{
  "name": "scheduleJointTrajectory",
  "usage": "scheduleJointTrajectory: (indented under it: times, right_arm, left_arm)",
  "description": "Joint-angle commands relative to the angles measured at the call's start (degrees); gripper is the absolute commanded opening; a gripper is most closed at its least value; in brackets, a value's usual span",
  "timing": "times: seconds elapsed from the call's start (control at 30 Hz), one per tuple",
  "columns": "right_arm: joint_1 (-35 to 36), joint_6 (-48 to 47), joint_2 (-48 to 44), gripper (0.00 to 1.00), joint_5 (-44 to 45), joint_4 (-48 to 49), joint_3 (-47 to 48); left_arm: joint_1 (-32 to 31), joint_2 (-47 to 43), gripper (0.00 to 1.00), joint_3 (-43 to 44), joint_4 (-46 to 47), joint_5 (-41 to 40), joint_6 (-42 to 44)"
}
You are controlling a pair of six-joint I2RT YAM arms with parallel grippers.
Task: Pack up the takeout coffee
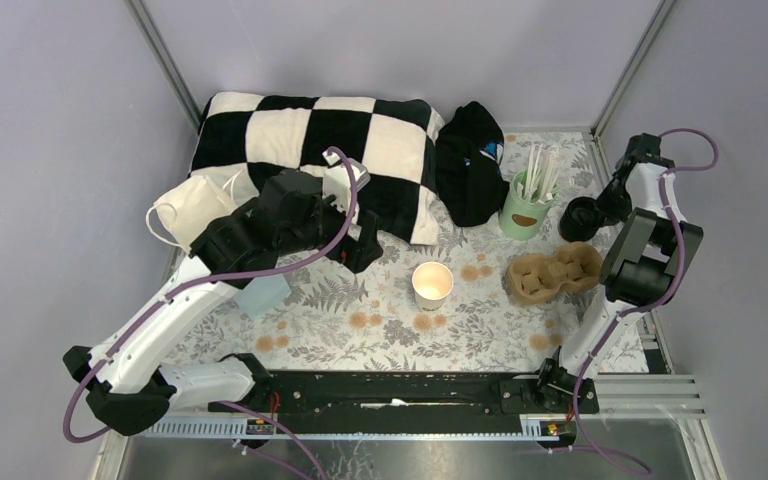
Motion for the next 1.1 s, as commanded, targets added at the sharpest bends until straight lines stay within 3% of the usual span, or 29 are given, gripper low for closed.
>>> scheduleJointTrajectory:
  times: [0.0,0.33,0.53,0.63,0.8,0.9,1.07]
  right_arm:
    - [0.0,-0.9,-4.5,0.19,2.1,-2.7,2.4]
    - [0.0,-1.3,-12.3,0.16,5.7,-9.5,7.5]
    - [3.7,-2.4,-24.0,0.17,-2.5,-10.9,14.0]
    - [13.4,-2.3,-26.1,0.17,-5.8,-11.6,16.4]
    - [40.1,1.5,-24.5,0.17,-5.4,-12.4,17.8]
    - [54.0,2.8,-22.2,0.16,-2.4,-12.5,16.4]
    - [70.4,5.3,-20.0,0.16,3.9,-12.6,12.7]
  left_arm:
    - [-0.2,-0.2,0.99,2.7,1.5,-0.5,0.4]
    - [-0.2,-0.6,0.99,3.1,1.4,-0.5,-0.2]
    - [-0.1,0.7,0.99,6.2,1.5,1.2,-4.3]
    - [0.0,1.3,0.99,8.2,1.0,0.6,-8.5]
    - [0.4,1.7,0.99,11.4,-1.5,-2.6,-16.8]
    - [1.3,2.6,0.99,13.7,-4.6,-4.9,-21.7]
    - [3.7,3.8,0.98,14.7,-9.7,-7.6,-28.5]
